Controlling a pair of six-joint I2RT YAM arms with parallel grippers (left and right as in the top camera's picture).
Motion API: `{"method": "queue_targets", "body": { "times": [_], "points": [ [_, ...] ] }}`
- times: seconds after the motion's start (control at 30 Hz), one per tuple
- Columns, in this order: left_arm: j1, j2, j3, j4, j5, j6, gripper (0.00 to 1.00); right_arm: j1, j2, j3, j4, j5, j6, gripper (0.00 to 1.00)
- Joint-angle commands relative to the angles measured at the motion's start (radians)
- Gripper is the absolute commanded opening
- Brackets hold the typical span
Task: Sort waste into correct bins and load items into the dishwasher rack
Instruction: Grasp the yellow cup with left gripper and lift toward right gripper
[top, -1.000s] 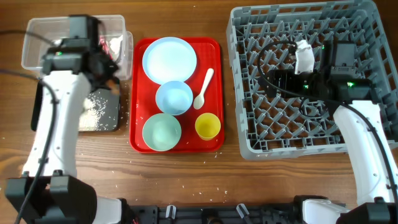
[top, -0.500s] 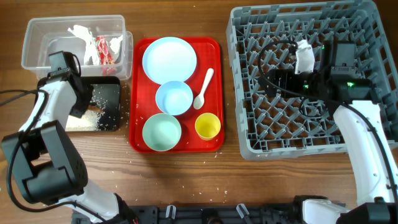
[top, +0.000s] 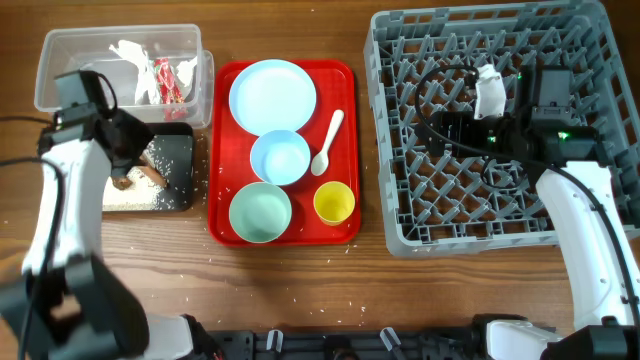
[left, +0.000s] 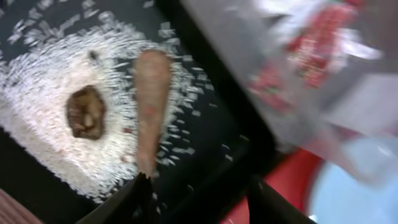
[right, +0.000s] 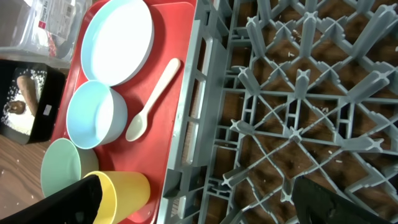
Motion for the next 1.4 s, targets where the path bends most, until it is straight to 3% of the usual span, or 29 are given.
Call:
{"method": "queue_targets", "body": {
  "times": [0.0,0.33,0.47,0.67,0.77,0.93,1.17,1.37],
  "points": [
    [-0.082,-0.100,0.019,-0.034,0.210,0.165,0.50,0.000,0.009,0.010,-0.001,0.006,0.007,1.00],
    [-0.644,-0.056,0.009,-0.087,0.270,0.218,0.62,0.000,0.009,0.010,-0.002,0.006,0.007,1.00],
    [-0.823,0.059,0.008,-0.098,0.241,0.231,0.59,0.000,0.009,0.010,-0.005,0.006,0.007,1.00],
    [-0.847,0.150,0.008,-0.151,0.237,0.228,0.50,0.000,0.009,0.010,-0.024,0.006,0.007,1.00],
    [-0.847,0.151,0.008,-0.157,0.236,0.231,0.26,0.000,0.009,0.010,-0.024,0.006,0.007,1.00],
    [-0.847,0.151,0.008,-0.146,0.236,0.231,0.06,0.000,0.009,0.010,-0.024,0.006,0.007,0.99],
    [-0.820,0.131,0.009,-0.146,0.251,0.230,0.04,0.000,0.009,0.010,-0.028,0.006,0.007,1.00],
    [-0.631,-0.014,0.032,-0.117,0.504,0.230,0.04,0.000,0.008,0.010,0.000,-0.121,0.007,1.00]
  ]
}}
